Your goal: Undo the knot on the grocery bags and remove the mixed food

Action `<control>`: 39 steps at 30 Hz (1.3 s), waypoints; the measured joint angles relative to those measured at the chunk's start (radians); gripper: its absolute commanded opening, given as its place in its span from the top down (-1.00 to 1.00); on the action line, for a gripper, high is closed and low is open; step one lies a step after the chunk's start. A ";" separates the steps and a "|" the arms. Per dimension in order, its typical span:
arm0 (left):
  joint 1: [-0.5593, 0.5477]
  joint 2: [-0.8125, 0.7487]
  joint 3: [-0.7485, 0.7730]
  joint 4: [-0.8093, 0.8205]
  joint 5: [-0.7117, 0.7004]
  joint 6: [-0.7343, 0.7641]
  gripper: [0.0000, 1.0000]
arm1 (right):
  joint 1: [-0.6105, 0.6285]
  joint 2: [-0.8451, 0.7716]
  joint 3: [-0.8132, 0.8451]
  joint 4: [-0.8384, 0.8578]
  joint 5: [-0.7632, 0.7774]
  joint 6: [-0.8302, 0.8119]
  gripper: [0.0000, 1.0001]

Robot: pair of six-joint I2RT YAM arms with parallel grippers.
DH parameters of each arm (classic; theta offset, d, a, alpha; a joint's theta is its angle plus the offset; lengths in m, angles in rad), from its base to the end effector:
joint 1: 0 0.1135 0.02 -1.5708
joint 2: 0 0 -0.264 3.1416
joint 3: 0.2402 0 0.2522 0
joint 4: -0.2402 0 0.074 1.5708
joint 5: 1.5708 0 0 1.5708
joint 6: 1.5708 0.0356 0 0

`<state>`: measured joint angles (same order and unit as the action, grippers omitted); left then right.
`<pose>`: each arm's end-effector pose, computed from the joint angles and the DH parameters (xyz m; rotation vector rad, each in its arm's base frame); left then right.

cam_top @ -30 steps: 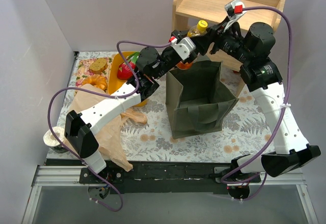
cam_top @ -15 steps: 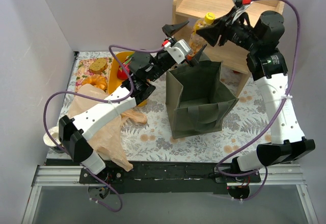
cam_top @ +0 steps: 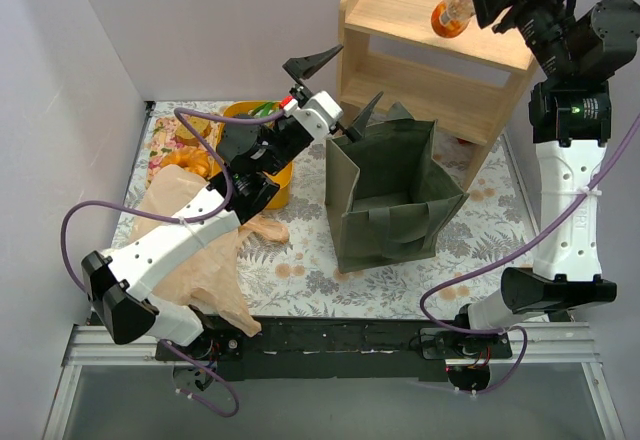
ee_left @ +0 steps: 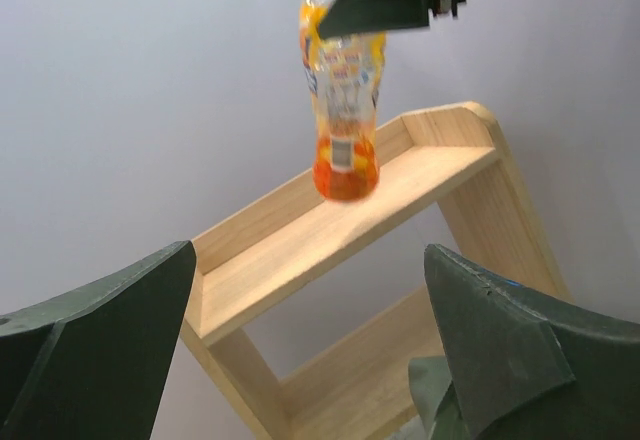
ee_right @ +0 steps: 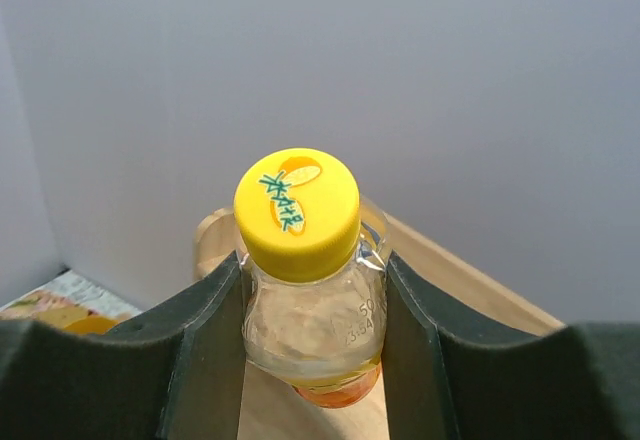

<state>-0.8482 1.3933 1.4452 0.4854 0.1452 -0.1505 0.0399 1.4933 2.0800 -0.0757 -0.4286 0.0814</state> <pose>0.2003 -0.2350 0.5019 0.4987 0.9670 -0.9784 0.2623 0.0253 0.6143 -0.3668 1.0538 0.3354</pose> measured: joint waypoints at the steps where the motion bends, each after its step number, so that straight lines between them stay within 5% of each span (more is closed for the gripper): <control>1: 0.000 0.000 -0.005 -0.005 0.000 -0.002 -0.96 | 0.000 0.004 0.017 -0.005 0.027 -0.009 0.97; 13: 0.000 -0.002 -0.077 -0.014 0.000 -0.028 -0.96 | -0.010 0.073 0.099 -0.047 0.332 -0.137 0.97; 26: 0.000 -0.003 -0.096 -0.014 -0.005 -0.033 -0.97 | -0.032 0.117 0.099 -0.090 0.438 -0.156 0.97; 29: 0.000 -0.003 -0.097 -0.015 -0.007 -0.033 -0.96 | -0.048 0.128 0.099 -0.074 0.433 -0.151 0.09; 39: 0.000 -0.003 -0.097 -0.023 -0.008 -0.033 -0.96 | -0.071 0.184 0.112 0.006 0.433 -0.135 -0.23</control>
<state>-0.8482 1.3903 1.3487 0.4625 0.1371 -0.1833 -0.0315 1.6775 2.1918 -0.0700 0.0044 -0.0532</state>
